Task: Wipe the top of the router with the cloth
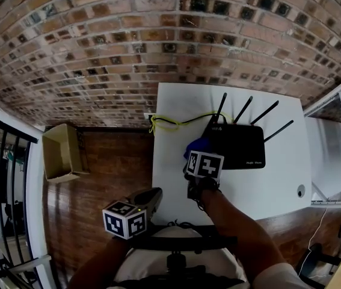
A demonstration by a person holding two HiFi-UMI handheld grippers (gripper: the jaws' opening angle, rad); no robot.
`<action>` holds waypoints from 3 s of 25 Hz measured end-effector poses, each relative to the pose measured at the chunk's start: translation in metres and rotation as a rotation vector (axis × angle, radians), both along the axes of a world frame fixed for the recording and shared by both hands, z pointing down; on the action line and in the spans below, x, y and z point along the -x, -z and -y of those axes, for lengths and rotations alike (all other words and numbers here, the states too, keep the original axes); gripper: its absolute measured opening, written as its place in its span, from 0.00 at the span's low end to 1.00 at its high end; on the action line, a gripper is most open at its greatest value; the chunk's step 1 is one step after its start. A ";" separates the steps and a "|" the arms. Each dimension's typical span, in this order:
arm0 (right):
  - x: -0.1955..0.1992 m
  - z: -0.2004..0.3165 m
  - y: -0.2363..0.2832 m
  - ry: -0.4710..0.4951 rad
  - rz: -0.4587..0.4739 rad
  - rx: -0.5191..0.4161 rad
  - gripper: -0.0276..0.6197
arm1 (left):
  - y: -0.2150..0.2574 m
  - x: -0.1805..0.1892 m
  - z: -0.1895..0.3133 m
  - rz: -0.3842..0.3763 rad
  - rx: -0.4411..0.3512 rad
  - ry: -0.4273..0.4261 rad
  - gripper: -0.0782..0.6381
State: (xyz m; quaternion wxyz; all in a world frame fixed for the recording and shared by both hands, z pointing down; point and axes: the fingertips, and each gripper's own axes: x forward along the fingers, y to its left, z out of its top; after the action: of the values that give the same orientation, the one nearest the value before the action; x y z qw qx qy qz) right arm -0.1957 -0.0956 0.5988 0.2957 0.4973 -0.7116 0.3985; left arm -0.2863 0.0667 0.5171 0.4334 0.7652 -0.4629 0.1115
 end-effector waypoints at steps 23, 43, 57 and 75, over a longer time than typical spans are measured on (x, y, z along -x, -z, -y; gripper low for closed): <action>0.011 -0.017 0.040 0.183 0.078 -0.105 0.24 | 0.006 0.001 0.014 -0.051 -0.008 -0.003 0.15; -0.139 -0.080 0.065 0.241 0.006 -0.226 0.24 | 0.032 -0.100 0.024 -0.170 -0.107 -0.114 0.15; -0.356 -0.081 0.056 0.266 0.052 -0.233 0.24 | 0.046 -0.297 0.004 -0.140 -0.126 -0.054 0.15; -0.510 -0.087 0.081 0.089 0.156 -0.275 0.22 | 0.078 -0.389 -0.025 -0.127 -0.145 0.044 0.15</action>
State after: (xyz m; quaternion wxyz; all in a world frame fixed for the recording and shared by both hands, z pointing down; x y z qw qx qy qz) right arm 0.3143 -0.0090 0.5179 0.1859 0.4687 -0.8016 0.3212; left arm 0.1026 0.0920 0.4390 0.4077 0.7897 -0.4580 0.0197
